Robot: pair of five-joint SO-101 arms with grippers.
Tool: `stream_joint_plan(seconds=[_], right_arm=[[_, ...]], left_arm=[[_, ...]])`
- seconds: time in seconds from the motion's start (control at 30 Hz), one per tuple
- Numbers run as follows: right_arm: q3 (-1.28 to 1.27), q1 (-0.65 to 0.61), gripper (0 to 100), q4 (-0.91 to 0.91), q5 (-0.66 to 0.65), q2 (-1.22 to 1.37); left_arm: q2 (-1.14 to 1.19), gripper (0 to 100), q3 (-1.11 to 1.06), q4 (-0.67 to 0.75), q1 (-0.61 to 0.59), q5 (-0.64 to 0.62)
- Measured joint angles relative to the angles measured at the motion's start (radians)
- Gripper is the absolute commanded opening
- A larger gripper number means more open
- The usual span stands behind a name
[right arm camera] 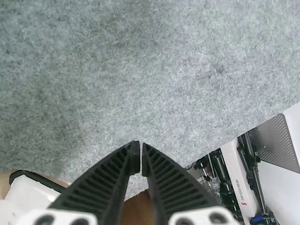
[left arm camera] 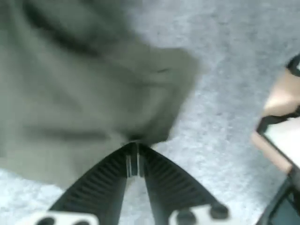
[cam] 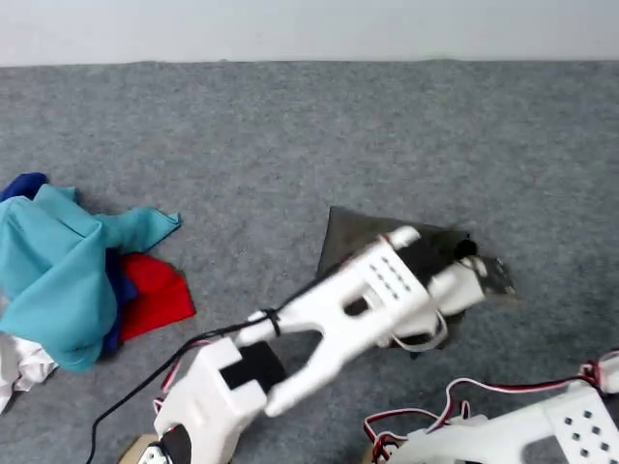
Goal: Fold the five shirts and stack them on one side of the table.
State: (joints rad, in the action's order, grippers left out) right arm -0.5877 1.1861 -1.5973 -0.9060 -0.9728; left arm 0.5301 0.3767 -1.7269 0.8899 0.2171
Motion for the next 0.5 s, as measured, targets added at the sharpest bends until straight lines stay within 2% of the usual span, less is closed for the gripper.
stream_joint_plan(seconds=[0.23,0.37,0.5], right_arm=[[0.0,0.0,0.9,0.0,0.0,0.0],[0.0,0.002,0.9,0.0,0.0,0.0],[0.0,0.002,1.0,0.0,0.0,0.0]], left_arm=[[0.0,1,0.101,0.0,-0.201,0.054],[0.0,1,0.161,0.012,-0.221,0.058],[0.0,1,0.141,0.094,-0.206,0.058]])
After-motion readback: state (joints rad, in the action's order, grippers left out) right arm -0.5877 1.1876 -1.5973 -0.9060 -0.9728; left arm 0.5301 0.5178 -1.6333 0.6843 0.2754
